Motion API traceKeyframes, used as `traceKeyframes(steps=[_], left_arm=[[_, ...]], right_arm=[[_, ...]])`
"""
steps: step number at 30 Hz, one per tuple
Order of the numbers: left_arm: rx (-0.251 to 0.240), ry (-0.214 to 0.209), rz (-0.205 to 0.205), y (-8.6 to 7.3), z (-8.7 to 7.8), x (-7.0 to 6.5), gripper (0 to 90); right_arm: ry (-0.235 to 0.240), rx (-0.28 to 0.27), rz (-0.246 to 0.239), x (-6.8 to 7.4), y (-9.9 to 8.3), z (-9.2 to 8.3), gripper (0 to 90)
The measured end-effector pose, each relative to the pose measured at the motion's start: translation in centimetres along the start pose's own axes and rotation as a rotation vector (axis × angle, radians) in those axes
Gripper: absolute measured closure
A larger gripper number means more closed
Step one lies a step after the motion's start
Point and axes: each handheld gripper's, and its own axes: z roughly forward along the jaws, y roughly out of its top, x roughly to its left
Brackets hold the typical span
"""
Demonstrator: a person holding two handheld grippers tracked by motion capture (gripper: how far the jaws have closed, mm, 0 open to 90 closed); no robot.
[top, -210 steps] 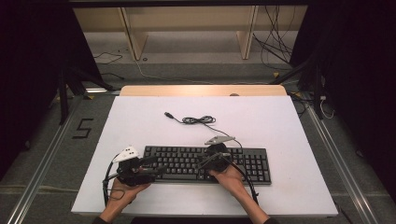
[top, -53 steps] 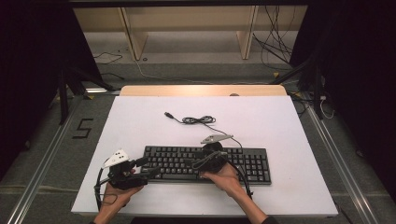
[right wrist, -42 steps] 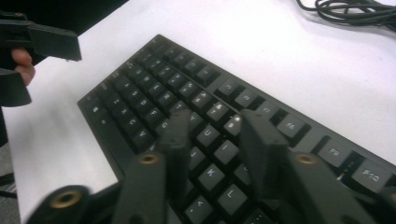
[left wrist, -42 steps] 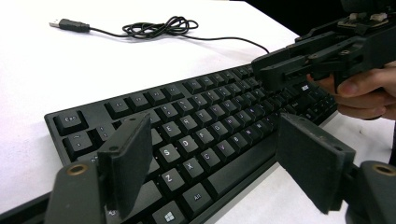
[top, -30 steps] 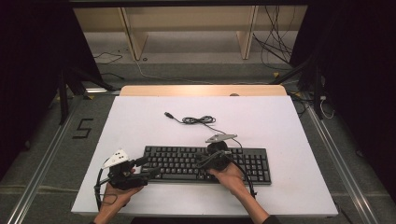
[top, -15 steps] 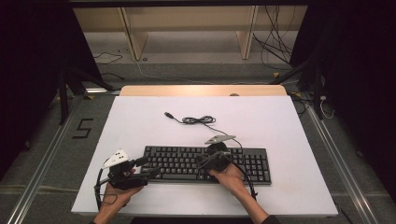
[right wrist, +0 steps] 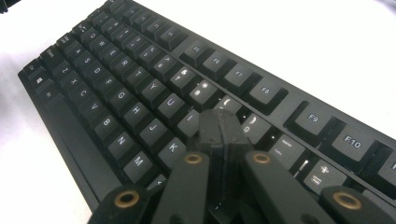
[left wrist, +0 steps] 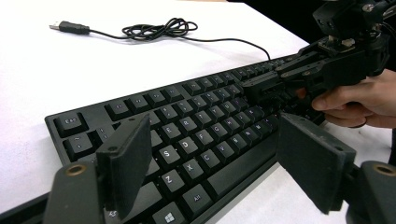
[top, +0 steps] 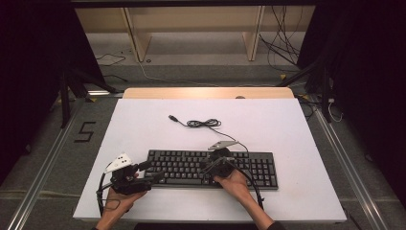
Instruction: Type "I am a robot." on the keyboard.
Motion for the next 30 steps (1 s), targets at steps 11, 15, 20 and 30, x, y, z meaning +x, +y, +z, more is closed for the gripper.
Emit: traceKeyframes(steps=[11, 15, 20, 30], left_arm=[[0.007, 0.005, 0.004, 0.0, 0.1, 0.1, 26.5], [0.009, 0.006, 0.002, 0.1, 0.2, 0.1, 26.6], [0.015, 0.004, 0.0, 0.1, 0.4, 0.1, 27.0], [0.029, 0.004, 0.005, 0.2, 1.0, 0.0, 27.5]], right_arm=[[0.034, -0.055, 0.047, -0.2, 0.2, -0.9, 86.4], [0.043, -0.068, 0.049, -0.1, 0.3, -1.3, 83.1], [0.059, -0.078, 0.046, 0.0, 0.3, -1.7, 77.2], [0.101, -0.095, 0.031, 0.3, 0.2, -2.3, 60.1]])
